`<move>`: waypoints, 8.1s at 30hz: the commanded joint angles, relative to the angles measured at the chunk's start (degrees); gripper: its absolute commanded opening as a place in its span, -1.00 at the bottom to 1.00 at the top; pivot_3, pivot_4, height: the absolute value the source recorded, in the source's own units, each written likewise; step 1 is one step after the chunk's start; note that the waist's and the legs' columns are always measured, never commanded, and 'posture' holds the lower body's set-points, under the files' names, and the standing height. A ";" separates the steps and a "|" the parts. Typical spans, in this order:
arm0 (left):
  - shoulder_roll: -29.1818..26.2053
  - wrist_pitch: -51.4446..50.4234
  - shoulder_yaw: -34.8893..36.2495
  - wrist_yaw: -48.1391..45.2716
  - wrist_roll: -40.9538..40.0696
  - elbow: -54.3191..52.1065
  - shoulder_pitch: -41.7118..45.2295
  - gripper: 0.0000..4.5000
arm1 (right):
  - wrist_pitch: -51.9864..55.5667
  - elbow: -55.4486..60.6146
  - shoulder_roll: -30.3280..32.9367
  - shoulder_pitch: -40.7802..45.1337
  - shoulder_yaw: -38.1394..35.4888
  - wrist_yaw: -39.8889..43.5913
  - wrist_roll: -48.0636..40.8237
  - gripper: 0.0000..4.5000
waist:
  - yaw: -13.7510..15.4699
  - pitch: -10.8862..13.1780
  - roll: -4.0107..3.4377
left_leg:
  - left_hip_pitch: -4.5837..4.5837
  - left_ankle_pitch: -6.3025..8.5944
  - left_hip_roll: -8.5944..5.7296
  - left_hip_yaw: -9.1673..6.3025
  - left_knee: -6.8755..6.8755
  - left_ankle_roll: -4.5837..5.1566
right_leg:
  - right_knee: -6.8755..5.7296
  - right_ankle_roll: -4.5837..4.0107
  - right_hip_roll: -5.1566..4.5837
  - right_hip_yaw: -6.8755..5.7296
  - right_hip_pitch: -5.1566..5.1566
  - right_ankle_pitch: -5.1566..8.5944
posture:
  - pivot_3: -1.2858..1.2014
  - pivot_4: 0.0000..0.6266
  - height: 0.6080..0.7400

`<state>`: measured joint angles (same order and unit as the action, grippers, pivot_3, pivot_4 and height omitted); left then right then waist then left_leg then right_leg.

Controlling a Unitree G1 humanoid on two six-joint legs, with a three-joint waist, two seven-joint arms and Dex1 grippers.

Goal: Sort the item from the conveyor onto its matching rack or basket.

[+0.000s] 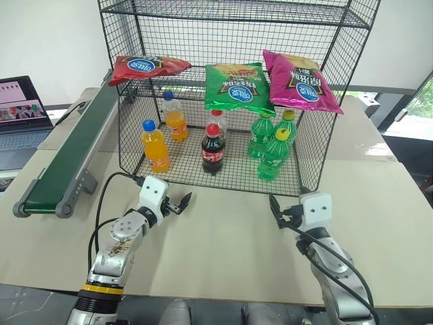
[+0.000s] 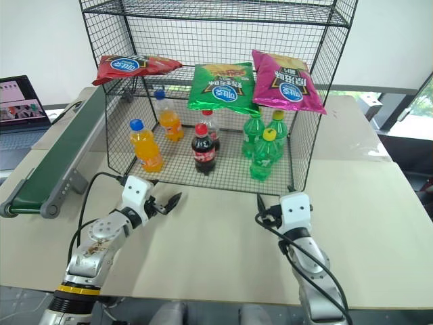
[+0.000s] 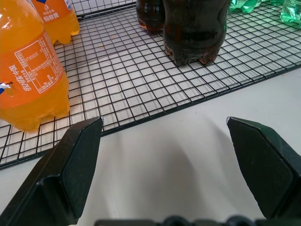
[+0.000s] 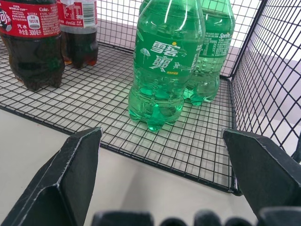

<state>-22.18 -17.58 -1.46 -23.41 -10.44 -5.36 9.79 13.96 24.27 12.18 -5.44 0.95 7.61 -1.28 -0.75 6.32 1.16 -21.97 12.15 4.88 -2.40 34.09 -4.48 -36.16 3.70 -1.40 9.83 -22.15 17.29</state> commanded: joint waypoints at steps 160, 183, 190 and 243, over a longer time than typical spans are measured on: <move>-11.81 -23.48 56.66 35.03 -92.23 9.34 -5.10 -0.90 | 9.23 3.13 14.15 36.47 2.31 44.65 -38.04 1.00 | -0.05 0.03 0.05 | -0.04 0.06 0.01 -0.49 0.10 0.06 | -0.08 -0.12 -0.01 -0.50 0.08 0.10 | 0.03 -0.52 1.00; -16.92 -34.59 22.25 20.38 -98.54 3.91 34.60 -0.96 | 9.54 18.16 13.00 27.22 -4.09 17.44 -28.64 1.00 | 0.31 0.09 0.08 | -0.16 -0.05 -0.07 -0.60 -0.04 -0.12 | 0.07 -0.12 -0.04 -0.58 0.04 0.09 | 0.03 -0.52 1.00; -2.24 -24.56 16.26 11.67 -78.65 20.99 54.94 -0.96 | 6.28 20.62 9.32 28.04 -4.20 10.43 -21.68 1.00 | 0.08 0.09 0.04 | -0.22 -0.14 -0.12 -0.73 -0.12 -0.09 | 0.10 -0.15 -0.03 -0.67 0.02 0.08 | 0.03 -0.52 1.00; 35.21 -7.53 21.45 43.56 -62.15 24.22 55.14 -0.96 | 7.15 22.10 8.37 23.98 -3.48 10.03 -18.15 1.00 | 1.39 0.14 -0.02 | -0.31 -0.26 -0.18 -0.77 0.14 0.03 | 0.12 -0.05 -0.05 -0.63 0.15 0.05 | 0.03 -0.52 1.00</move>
<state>6.86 -25.32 21.07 20.54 -72.17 20.70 62.05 21.39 44.97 20.42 17.45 -2.19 18.07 -19.32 0.64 6.46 1.13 -22.28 11.89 4.69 -3.17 34.23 -4.45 -36.04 3.65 -1.45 9.20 -22.00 17.34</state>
